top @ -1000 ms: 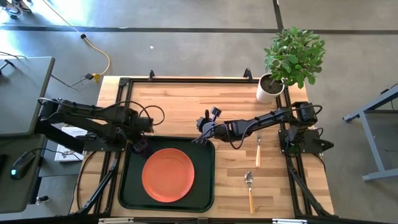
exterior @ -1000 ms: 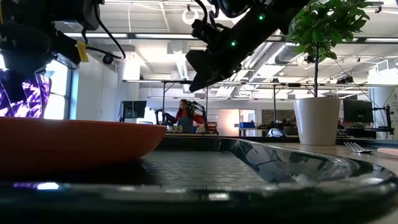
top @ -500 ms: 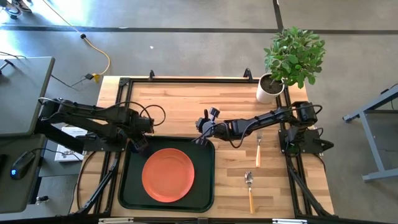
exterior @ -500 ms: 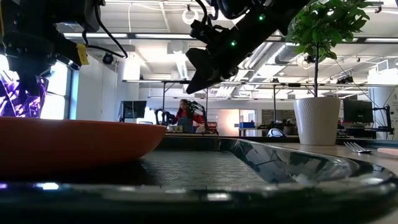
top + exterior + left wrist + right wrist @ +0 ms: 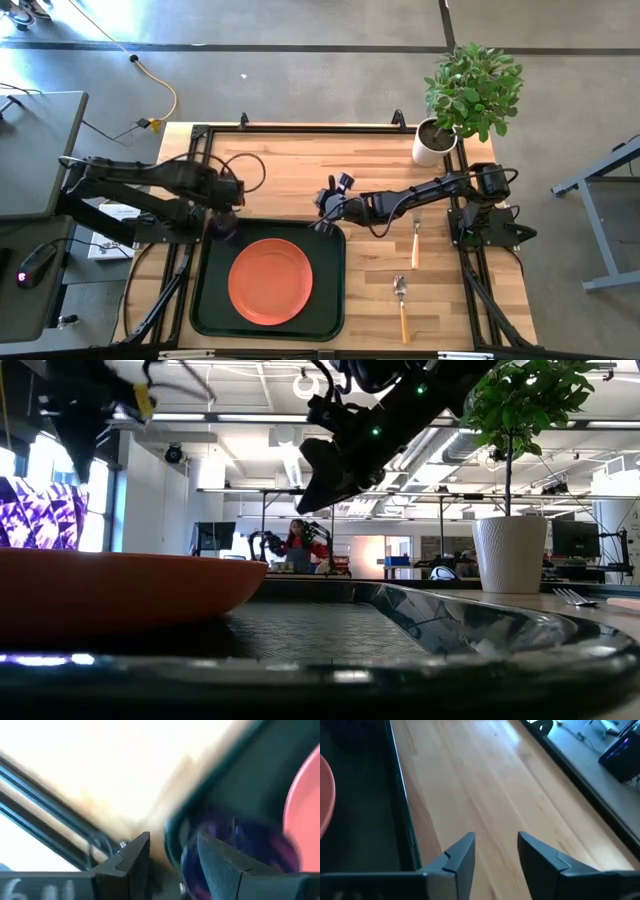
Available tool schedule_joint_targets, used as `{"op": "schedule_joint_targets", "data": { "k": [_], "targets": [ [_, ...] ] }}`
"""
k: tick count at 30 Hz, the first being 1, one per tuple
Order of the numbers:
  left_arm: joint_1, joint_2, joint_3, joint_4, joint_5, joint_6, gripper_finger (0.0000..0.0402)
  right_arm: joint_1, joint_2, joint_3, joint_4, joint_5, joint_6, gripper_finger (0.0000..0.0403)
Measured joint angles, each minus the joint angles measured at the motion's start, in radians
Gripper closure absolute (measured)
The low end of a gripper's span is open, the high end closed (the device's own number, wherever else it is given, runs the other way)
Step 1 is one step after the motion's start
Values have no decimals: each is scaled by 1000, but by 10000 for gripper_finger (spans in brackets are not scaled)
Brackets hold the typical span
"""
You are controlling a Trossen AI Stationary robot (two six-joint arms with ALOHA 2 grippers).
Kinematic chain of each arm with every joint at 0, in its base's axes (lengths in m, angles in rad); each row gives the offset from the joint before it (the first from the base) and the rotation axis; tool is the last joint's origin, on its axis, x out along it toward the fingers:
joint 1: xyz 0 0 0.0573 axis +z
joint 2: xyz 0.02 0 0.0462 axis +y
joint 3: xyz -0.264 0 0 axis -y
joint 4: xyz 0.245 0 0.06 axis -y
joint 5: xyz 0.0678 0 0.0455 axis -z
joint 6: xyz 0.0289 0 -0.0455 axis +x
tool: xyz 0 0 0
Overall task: Pick and place plate/cup/fork/spoon on tray
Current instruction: Put the violet glass on the black serving tray to the top left of the orange plate, then put the yellow spoon on the black serving tray to the right of the orange plate
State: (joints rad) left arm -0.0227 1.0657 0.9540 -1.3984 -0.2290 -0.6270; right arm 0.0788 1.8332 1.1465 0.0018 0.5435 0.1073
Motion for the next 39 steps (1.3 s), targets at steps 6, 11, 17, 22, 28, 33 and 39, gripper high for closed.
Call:
{"op": "schedule_joint_targets", "data": {
  "k": [6,11,17,22,28,33,39],
  "targets": [
    [-11,-1,69,245,-305,135,243,-8,0,0,-88,-122,49,252],
    [-34,0,21,644,-361,468,243,-23,0,0,-76,-176,-90,263],
    [-56,0,-122,1150,-311,690,243,-26,-21,0,-131,-89,-105,293],
    [-59,6,-280,1575,-307,825,243,-10,-78,0,-277,38,-41,304],
    [-53,18,-365,1799,-271,839,243,5,-225,0,-469,90,128,304],
    [-58,18,-393,1787,-218,832,243,7,-332,0,-641,99,361,304],
    [-81,19,-439,1804,-214,886,243,28,-396,0,-926,97,678,304]
  ]
}}
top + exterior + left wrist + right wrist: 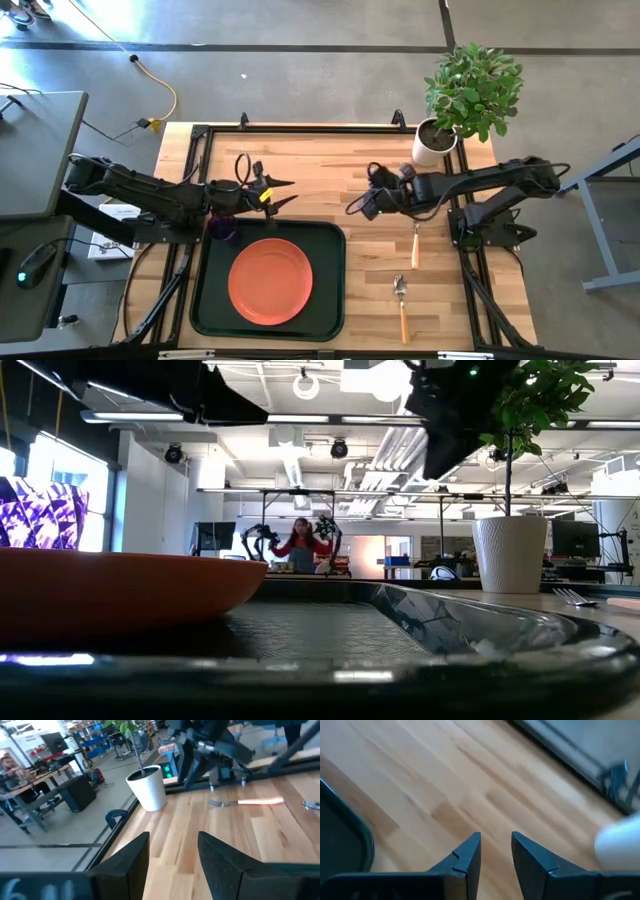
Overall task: Pick and place plate/cup/fork/spoon on tray
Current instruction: Put the yellow spoon on the black serving tray to the right of the orange plate
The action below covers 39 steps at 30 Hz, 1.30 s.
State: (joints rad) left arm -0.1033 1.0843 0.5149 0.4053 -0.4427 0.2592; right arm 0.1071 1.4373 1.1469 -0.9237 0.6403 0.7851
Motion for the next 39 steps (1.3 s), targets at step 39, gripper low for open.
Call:
{"op": "schedule_joint_targets", "data": {
  "k": [39],
  "targets": [
    [74,653,259,513,449,-203,243,581,184,0,-361,-436,1097,304]
  ]
}}
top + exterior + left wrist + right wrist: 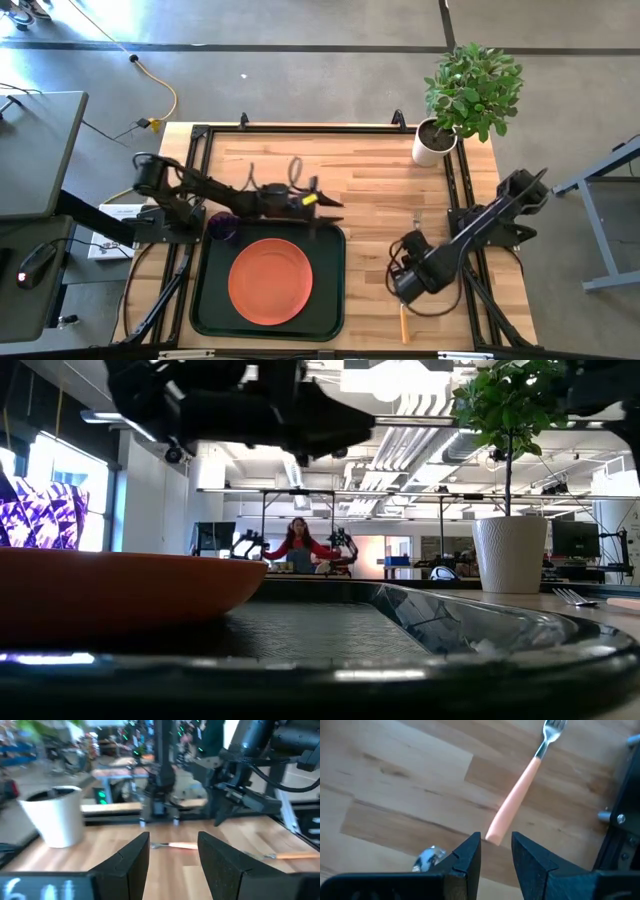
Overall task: Pick and place plate/cup/fork/spoon on tray
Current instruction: Put the yellow spoon on the black serving tray to the right of the orange plate
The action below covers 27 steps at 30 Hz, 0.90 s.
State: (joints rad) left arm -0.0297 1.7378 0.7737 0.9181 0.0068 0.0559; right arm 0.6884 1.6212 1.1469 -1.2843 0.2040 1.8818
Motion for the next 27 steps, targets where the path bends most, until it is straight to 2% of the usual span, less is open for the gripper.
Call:
{"op": "schedule_joint_targets", "data": {
  "k": [6,12,18,27],
  "targets": [
    [-46,142,175,-81,18,-37,243,70,22,0,9,-18,83,304],
    [-72,259,353,-254,17,-105,243,135,22,18,-24,-22,175,304],
    [-93,350,470,-314,16,-133,243,202,22,51,-22,145,239,304],
    [-103,485,631,-365,-2,-220,243,222,22,82,-184,299,223,304]
  ]
}}
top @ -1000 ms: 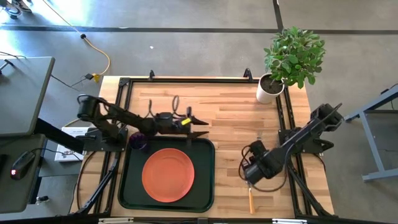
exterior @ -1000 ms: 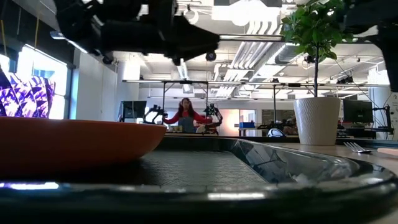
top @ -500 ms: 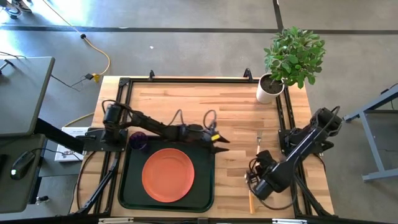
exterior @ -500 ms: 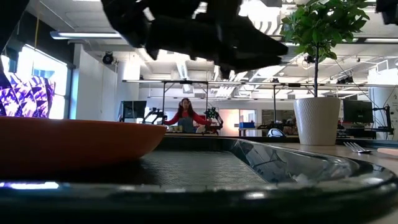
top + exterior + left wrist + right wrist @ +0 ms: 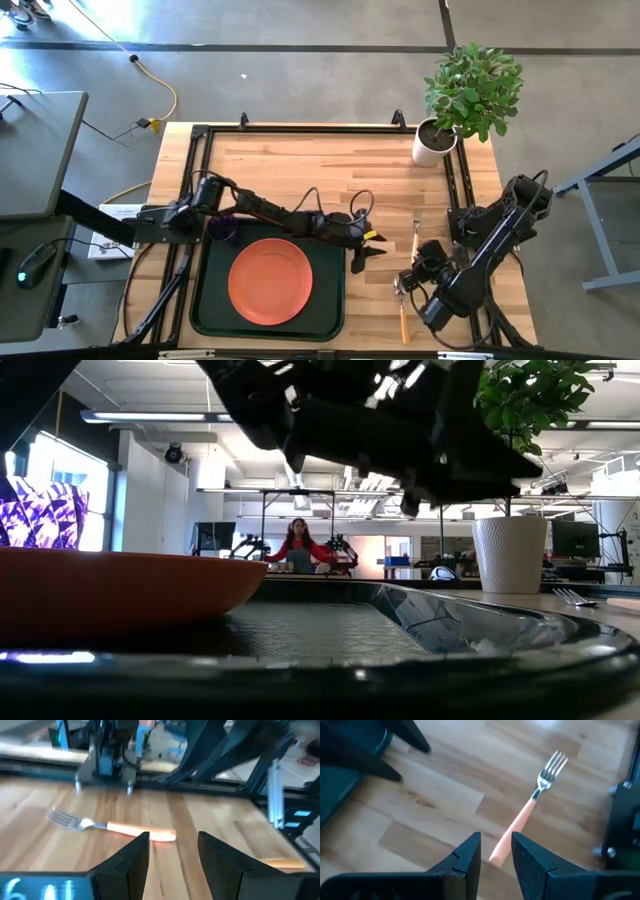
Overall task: Pick and place plate/cup/fork/spoon on tray
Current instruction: Put the yellow spoon on the black serving tray to the right of the orange plate
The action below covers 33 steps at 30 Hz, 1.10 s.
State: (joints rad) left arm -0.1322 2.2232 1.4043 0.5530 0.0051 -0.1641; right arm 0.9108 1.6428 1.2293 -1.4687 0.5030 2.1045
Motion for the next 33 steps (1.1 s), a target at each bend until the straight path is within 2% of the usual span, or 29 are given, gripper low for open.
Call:
{"op": "schedule_joint_targets", "data": {
  "k": [7,13,17,21,26,33],
  "targets": [
    [1,79,123,-143,0,47,243,0,0,0,-29,63,4,304],
    [-1,111,207,-241,89,41,243,-1,0,0,-35,68,5,304],
    [-13,115,229,-271,105,-6,243,-12,0,0,-35,7,-23,304],
    [-31,114,231,-231,79,-70,243,-22,0,0,-37,-89,-64,304],
    [-72,113,274,-253,49,-107,243,-23,0,0,-48,-67,-63,304],
    [-136,118,397,-378,-69,-3,243,-20,0,-1,-55,-63,-71,304]
  ]
}}
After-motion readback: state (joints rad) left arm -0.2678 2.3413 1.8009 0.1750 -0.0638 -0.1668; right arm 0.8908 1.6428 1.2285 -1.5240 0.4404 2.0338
